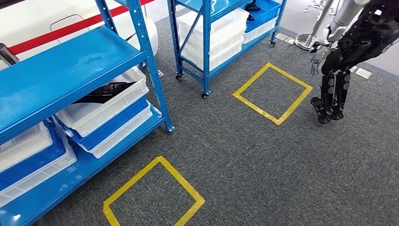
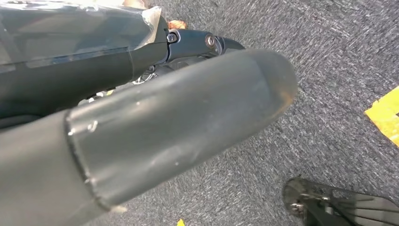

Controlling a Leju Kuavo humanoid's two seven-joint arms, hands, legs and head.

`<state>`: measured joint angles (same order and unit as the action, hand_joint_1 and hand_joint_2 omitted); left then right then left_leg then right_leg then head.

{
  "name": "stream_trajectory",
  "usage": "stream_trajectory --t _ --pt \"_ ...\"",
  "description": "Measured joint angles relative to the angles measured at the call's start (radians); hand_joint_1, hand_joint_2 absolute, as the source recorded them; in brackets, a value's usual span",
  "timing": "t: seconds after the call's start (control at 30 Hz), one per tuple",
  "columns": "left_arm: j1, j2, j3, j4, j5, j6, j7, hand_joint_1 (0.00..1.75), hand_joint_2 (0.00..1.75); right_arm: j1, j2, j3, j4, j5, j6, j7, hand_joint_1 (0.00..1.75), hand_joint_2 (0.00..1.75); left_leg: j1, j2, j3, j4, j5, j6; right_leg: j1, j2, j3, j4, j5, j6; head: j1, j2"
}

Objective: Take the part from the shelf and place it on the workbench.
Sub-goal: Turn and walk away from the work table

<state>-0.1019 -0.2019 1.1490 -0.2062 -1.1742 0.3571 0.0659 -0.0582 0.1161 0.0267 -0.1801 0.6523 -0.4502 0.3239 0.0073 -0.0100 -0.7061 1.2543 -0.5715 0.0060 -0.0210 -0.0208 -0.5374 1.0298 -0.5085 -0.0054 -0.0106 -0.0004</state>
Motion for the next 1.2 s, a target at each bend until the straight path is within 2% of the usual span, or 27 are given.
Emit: stream_trajectory --t 0.03,0.07,0.1,0.13,0.2,0.23,0.27,0.33,0.37,0.4,0.47,0.53,0.57,0.6,0.67,0.7,0.73,0.77,0.83,0.87,0.9,0.97,1.03,1.07,1.1,1.13,1.2 --pt "0.0 0.0 0.0 0.0 0.0 0.0 0.0 0.0 0.0 0.001 0.0 0.0 0.0 0.0 0.0 0.0 0.0 0.0 0.001 0.005 -0.026 0.048 -0.013 0.0 0.002 -0.015 0.0 0.0 -0.002 -0.003 0.0 0.0" --pt "0.001 0.0 0.0 0.0 0.0 0.0 -0.001 0.0 0.0 0.001 -0.001 0.0 0.0 0.0 0.0 0.0 0.0 0.0 0.002 0.007 -0.034 0.06 -0.007 0.001 0.004 -0.029 0.001 0.0 -0.004 -0.005 0.0 0.0" --pt "0.002 0.0 0.0 0.0 0.0 0.0 -0.001 0.0 0.0 0.001 -0.001 0.0 0.0 0.001 0.0 0.0 0.0 0.0 0.002 0.01 -0.022 0.033 0.017 0.004 0.005 -0.041 0.003 0.0 -0.006 -0.006 0.0 0.0" --pt "0.003 0.0 0.0 0.0 0.001 0.0 -0.001 0.0 0.0 0.0 0.0 0.0 0.0 0.003 0.0 0.0 0.0 0.0 0.001 0.019 0.011 -0.03 0.051 0.01 0.007 -0.053 0.006 0.0 -0.008 -0.006 0.0 0.0" --pt "0.0 0.001 0.0 0.0 0.001 0.0 -0.003 0.0 0.0 -0.003 0.0 0.0 0.0 0.008 0.0 0.0 0.0 0.0 -0.009 0.063 0.08 -0.162 0.097 0.024 0.011 -0.073 0.012 -0.001 -0.014 -0.002 0.0 0.0" --pt "-0.002 0.001 0.0 0.0 0.001 0.0 -0.004 0.0 0.0 -0.004 0.0 0.0 0.0 0.01 0.0 0.0 0.0 0.0 -0.015 0.079 0.1 -0.201 0.104 0.03 0.013 -0.083 0.014 -0.002 -0.017 0.001 0.0 0.0" --pt "-0.004 0.001 0.0 0.0 0.001 0.0 -0.005 0.0 0.0 -0.005 0.0 0.0 0.0 0.011 -0.001 0.0 0.0 0.0 -0.02 0.086 0.106 -0.215 0.102 0.033 0.014 -0.093 0.017 -0.003 -0.019 0.006 0.001 0.0" --pt "-0.003 0.001 0.0 0.0 0.001 0.0 -0.006 0.0 0.0 -0.007 0.002 0.0 -0.001 0.012 -0.001 0.0 0.0 0.0 -0.019 0.061 0.11 -0.227 0.107 0.04 0.017 -0.109 0.024 -0.008 -0.022 0.015 0.0 0.0" --pt "-0.001 0.0 0.0 0.0 0.001 0.0 -0.006 0.0 0.0 -0.009 0.002 0.0 -0.001 0.012 -0.002 0.0 0.0 0.0 -0.016 0.049 0.117 -0.238 0.113 0.044 0.017 -0.097 0.025 -0.002 -0.027 0.019 0.001 0.0" --pt "0.0 0.0 0.0 0.0 0.001 0.0 -0.006 0.0 0.0 -0.009 0.002 0.0 -0.002 0.012 -0.002 0.0 0.0 0.0 -0.011 0.036 0.124 -0.249 0.121 0.049 0.019 -0.073 0.02 0.016 -0.038 0.02 0.002 0.0" --pt "-0.002 -0.001 0.0 0.0 0.001 0.0 -0.006 0.0 0.0 -0.008 0.0 0.0 -0.002 0.013 -0.002 0.0 0.0 0.0 -0.006 0.011 0.131 -0.259 0.128 0.053 0.016 -0.009 -0.028 0.117 -0.085 0.014 0.006 0.0" --pt "-0.003 -0.001 0.0 0.0 0.001 0.0 -0.006 0.0 0.0 -0.004 -0.002 0.0 -0.002 0.013 -0.002 0.0 0.0 0.0 -0.005 -0.02 0.13 -0.259 0.129 0.054 0.013 0.013 -0.094 0.24 -0.129 0.012 0.01 0.0" --pt "-0.003 -0.002 0.0 0.0 0.001 0.0 -0.006 0.0 0.0 -0.003 -0.003 0.0 -0.002 0.012 -0.002 0.0 0.0 0.0 -0.005 -0.037 0.131 -0.259 0.128 0.053 0.011 0.015 -0.11 0.263 -0.129 0.018 0.01 0.0" --pt "-0.002 -0.003 0.0 0.0 0.001 0.0 -0.006 0.0 0.0 -0.002 -0.004 0.0 -0.002 0.012 -0.002 0.0 0.0 0.0 -0.004 -0.053 0.132 -0.258 0.128 0.052 0.009 0.017 -0.109 0.249 -0.113 0.027 0.01 0.0" --pt "0.0 -0.003 0.0 0.0 0.001 0.0 -0.006 0.0 0.0 -0.001 -0.006 0.0 -0.002 0.012 -0.002 0.0 0.0 0.0 -0.002 -0.085 0.134 -0.253 0.125 0.046 0.001 0.041 -0.057 0.117 -0.045 0.048 0.01 0.0" --pt "0.0 -0.003 0.0 0.0 0.001 0.0 -0.006 0.0 0.0 -0.001 -0.007 0.0 -0.002 0.012 -0.002 0.0 0.0 0.0 -0.003 -0.098 0.133 -0.248 0.121 0.04 -0.002 0.057 -0.032 0.053 -0.017 0.052 0.011 0.0" --pt "0.0 -0.003 0.0 0.0 0.001 0.0 -0.006 0.0 0.0 -0.002 -0.008 0.0 -0.002 0.013 -0.002 0.0 0.0 0.0 -0.004 -0.109 0.132 -0.244 0.117 0.034 -0.004 0.07 -0.014 0.007 0.001 0.051 0.011 0.0" --pt "0.0 -0.003 0.0 0.0 0.001 0.0 -0.006 0.0 0.0 -0.003 -0.008 0.0 -0.002 0.014 -0.002 -0.001 0.0 0.0 -0.005 -0.116 0.13 -0.242 0.114 0.028 -0.003 0.075 -0.006 -0.009 0.007 0.044 0.011 0.0" --pt "0.003 -0.002 0.0 0.0 0.001 0.0 -0.006 0.0 0.0 -0.007 -0.007 0.0 -0.002 0.015 -0.002 -0.002 0.0 0.0 -0.002 -0.126 0.128 -0.241 0.113 0.017 -0.003 0.06 0.0 -0.01 0.009 0.028 0.009 0.0" --pt "0.004 -0.002 0.0 0.0 0.001 0.0 -0.006 0.0 0.0 -0.009 -0.006 0.0 -0.002 0.015 -0.002 -0.002 0.0 0.0 -0.001 -0.112 0.124 -0.234 0.108 0.013 -0.004 0.051 0.004 -0.011 0.01 0.022 0.009 0.0" --pt "0.005 -0.001 0.0 0.0 0.001 0.001 -0.006 0.0 0.0 -0.009 -0.006 0.0 -0.002 0.015 -0.002 -0.002 0.0 0.0 -0.001 -0.087 0.114 -0.213 0.096 0.009 -0.006 0.041 0.005 -0.012 0.011 0.015 0.006 0.0" --pt "0.002 -0.001 0.0 0.0 0.001 0.001 -0.006 0.0 0.0 -0.006 -0.005 0.0 -0.002 0.015 -0.002 -0.002 0.0 0.0 -0.001 -0.022 0.064 -0.111 0.041 0.0 -0.004 0.016 0.008 -0.014 0.008 0.004 0.001 0.0" --pt "0.0 -0.001 0.0 0.0 0.001 0.001 -0.006 0.0 0.0 -0.002 -0.005 0.0 -0.002 0.014 -0.001 -0.002 0.0 0.0 0.003 0.002 -0.006 0.017 -0.01 -0.006 0.002 -0.012 0.01 -0.013 0.003 -0.003 -0.001 0.0" --pt "0.001 -0.001 0.0 0.0 0.002 0.001 -0.006 0.0 0.0 -0.002 -0.005 0.0 -0.002 0.014 0.0 -0.002 0.0 0.0 0.004 0.005 -0.025 0.048 -0.013 -0.007 0.004 -0.026 0.012 -0.013 0.0 -0.005 -0.001 0.0" --pt "0.003 -0.001 0.0 0.0 0.002 0.001 -0.006 0.0 0.0 -0.001 -0.005 0.0 -0.002 0.013 0.0 -0.002 0.0 0.0 0.004 0.008 -0.023 0.038 0.005 -0.006 0.006 -0.039 0.014 -0.013 -0.003 -0.007 -0.001 0.0" --pt "0.004 -0.001 0.0 0.0 0.002 0.001 -0.006 0.0 0.0 -0.002 -0.005 0.0 -0.002 0.013 0.0 -0.002 0.0 0.0 0.004 0.015 0.0 -0.011 0.037 -0.001 0.007 -0.051 0.018 -0.013 -0.006 -0.008 -0.001 0.0" --pt "0.003 -0.001 0.0 0.0 0.002 0.001 -0.005 0.0 0.0 -0.003 -0.003 0.0 -0.002 0.013 0.0 -0.001 0.0 0.0 -0.004 0.054 0.071 -0.148 0.099 0.015 0.012 -0.073 0.028 -0.014 -0.014 -0.005 -0.001 0.0"
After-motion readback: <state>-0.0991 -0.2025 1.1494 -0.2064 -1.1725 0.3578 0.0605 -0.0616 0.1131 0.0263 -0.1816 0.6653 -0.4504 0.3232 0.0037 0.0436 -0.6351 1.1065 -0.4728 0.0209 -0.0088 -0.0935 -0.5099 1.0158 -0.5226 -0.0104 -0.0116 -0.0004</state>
